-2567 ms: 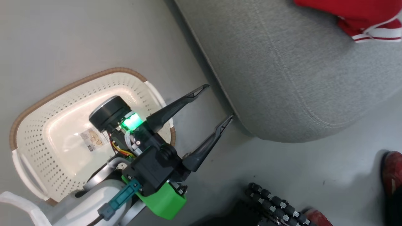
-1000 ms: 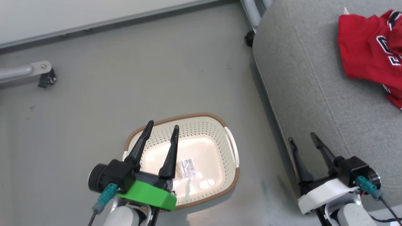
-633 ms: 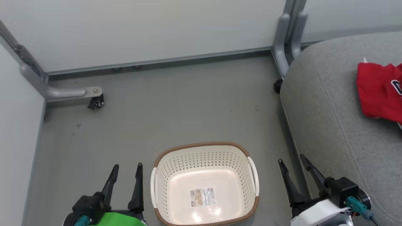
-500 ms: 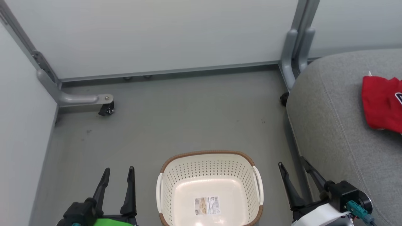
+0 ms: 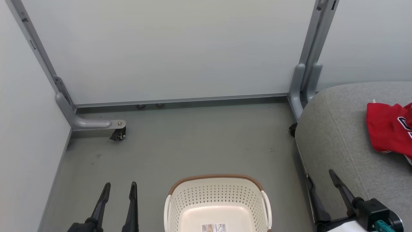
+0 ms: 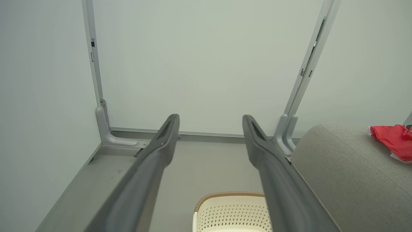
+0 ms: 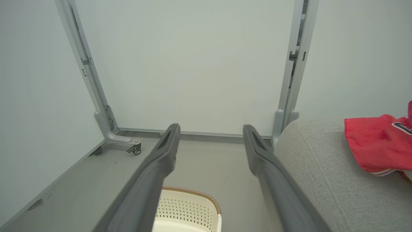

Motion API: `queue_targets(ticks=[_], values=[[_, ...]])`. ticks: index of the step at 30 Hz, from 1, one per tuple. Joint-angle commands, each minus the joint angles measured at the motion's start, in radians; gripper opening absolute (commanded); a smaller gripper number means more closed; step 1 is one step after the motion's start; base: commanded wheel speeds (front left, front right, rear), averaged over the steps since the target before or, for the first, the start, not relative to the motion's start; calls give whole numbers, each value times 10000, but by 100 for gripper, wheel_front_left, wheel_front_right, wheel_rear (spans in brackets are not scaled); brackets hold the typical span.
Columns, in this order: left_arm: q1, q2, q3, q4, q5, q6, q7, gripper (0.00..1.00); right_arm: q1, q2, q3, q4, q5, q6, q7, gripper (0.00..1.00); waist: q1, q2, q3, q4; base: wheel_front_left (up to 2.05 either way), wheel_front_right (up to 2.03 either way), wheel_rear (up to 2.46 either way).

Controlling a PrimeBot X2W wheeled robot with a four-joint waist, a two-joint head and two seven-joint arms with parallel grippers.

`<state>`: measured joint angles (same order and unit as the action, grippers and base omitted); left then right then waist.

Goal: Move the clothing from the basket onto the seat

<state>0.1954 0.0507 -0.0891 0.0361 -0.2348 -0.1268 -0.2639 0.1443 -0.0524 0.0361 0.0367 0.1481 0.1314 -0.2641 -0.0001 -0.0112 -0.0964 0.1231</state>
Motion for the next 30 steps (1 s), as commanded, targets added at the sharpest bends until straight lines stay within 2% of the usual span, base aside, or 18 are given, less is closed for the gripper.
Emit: queue_targets(ticks=[1,16,17,23,30], values=[[169,1,-4,-28,92,-32,-6,100,188,-4,-65,-51,76,-15,-5,100,1,112,-60,-56,0,0,0],[354,1,-21,112,281,-53,-7,100,419,7,89,-46,169,-15,-5,100,1,112,-168,-285,0,0,0],[206,-2,-46,96,176,-10,0,0,297,29,98,-40,182,0,0,0,1,1,-168,-287,0,0,0],[217,-2,-98,592,94,-4,12,0,344,106,143,449,247,0,22,0,1,1,-167,-297,0,0,0],[-60,84,-10,696,-1298,16,265,0,89,30,85,597,1669,-1,297,0,1,6,-103,-348,0,0,0]])
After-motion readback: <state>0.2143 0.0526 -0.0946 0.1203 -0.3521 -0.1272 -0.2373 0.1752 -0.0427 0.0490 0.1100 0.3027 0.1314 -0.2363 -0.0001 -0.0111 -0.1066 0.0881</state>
